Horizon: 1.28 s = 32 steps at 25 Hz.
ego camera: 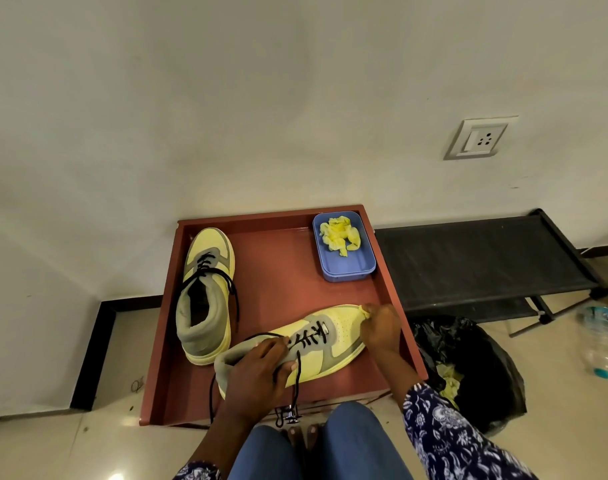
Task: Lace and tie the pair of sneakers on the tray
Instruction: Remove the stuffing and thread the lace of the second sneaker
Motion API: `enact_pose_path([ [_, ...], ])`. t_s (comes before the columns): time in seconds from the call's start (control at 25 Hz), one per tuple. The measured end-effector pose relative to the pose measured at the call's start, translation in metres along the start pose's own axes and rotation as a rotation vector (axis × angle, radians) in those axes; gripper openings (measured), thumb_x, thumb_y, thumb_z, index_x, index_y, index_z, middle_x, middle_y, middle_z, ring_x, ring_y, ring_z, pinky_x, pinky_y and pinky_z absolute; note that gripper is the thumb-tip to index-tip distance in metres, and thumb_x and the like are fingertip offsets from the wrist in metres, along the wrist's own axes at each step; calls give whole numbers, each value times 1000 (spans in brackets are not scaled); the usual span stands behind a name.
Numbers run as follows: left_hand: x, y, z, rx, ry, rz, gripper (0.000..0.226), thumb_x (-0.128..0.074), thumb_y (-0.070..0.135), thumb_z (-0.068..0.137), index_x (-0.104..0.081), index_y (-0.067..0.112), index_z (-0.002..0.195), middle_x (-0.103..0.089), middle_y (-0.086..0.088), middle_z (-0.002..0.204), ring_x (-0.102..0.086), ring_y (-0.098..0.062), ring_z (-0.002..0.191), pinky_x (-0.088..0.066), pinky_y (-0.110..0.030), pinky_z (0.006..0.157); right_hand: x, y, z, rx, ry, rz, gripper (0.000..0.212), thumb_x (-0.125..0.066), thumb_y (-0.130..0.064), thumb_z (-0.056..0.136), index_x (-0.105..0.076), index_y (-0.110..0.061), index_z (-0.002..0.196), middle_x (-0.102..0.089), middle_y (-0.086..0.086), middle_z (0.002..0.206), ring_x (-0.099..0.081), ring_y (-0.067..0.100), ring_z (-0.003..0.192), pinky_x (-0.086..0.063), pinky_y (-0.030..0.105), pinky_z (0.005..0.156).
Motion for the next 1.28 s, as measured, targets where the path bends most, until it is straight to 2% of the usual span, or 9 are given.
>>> enact_pose_path([
  [0.16,-3,-3,-2,4,3,-31,32,-49,40,81,-55,21,107,-69,5,95,-67,-10,72,-50,-17,53,-5,-23,15,17,-112,-191,31,-52,-7,87,-61,-10,117,-56,15,123,-49,34,116,-44,36,94],
  [0.36,-3,-5,-1,37,21,-50,32,-48,40,82,-54,23,108,-69,6,95,-67,-10,74,-52,-20,56,-12,-47,20,96,-229,-372,32,-49,-19,92,-55,-11,122,-55,14,127,-45,33,123,-42,39,97],
  [0.56,-3,-4,0,50,5,-4,35,-47,41,82,-62,18,104,-69,8,94,-66,-7,75,-45,-14,58,-42,-75,11,285,-443,-450,30,-46,-10,90,-60,-9,116,-57,13,127,-52,31,119,-41,36,100],
  [0.68,-3,-5,-1,60,0,-9,33,-47,41,82,-59,20,104,-69,9,93,-64,-5,76,-45,-14,58,-59,-90,4,330,-549,-371,30,-47,-5,87,-68,-18,103,-61,5,123,-51,25,118,-39,39,106],
  [0.8,-2,-5,0,65,8,-22,32,-47,41,81,-58,21,104,-69,9,93,-62,-4,78,-46,-14,58,-65,-100,-4,400,-603,-307,37,-43,1,83,-71,-17,99,-66,-1,116,-55,19,115,-40,35,105],
  [0.92,-2,-6,-1,75,6,-33,31,-47,41,81,-53,24,106,-69,10,94,-61,-3,79,-47,-15,59,-58,-95,-1,449,-602,-296,35,-46,1,85,-70,-16,103,-66,-1,116,-57,17,111,-43,29,100],
  [1.04,-3,-6,-1,75,5,-9,33,-46,42,81,-60,21,103,-69,10,92,-62,-4,76,-46,-14,58,-43,-79,14,462,-537,-365,33,-47,-1,88,-68,-14,110,-65,4,120,-58,22,110,-44,29,99],
  [1.28,-3,-6,-1,92,5,19,38,-45,41,81,-67,17,101,-69,11,91,-65,-4,75,-43,-10,56,-16,-36,34,248,-363,-448,33,-45,-10,91,-60,-9,120,-59,13,127,-53,31,118,-42,37,101],
])
Point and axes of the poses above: each hand's wrist, its own z-axis towards the middle knuckle, its own x-axis out of the back of the hand, y = z × x, the point moved 9 cm from there along z, towards the middle knuckle
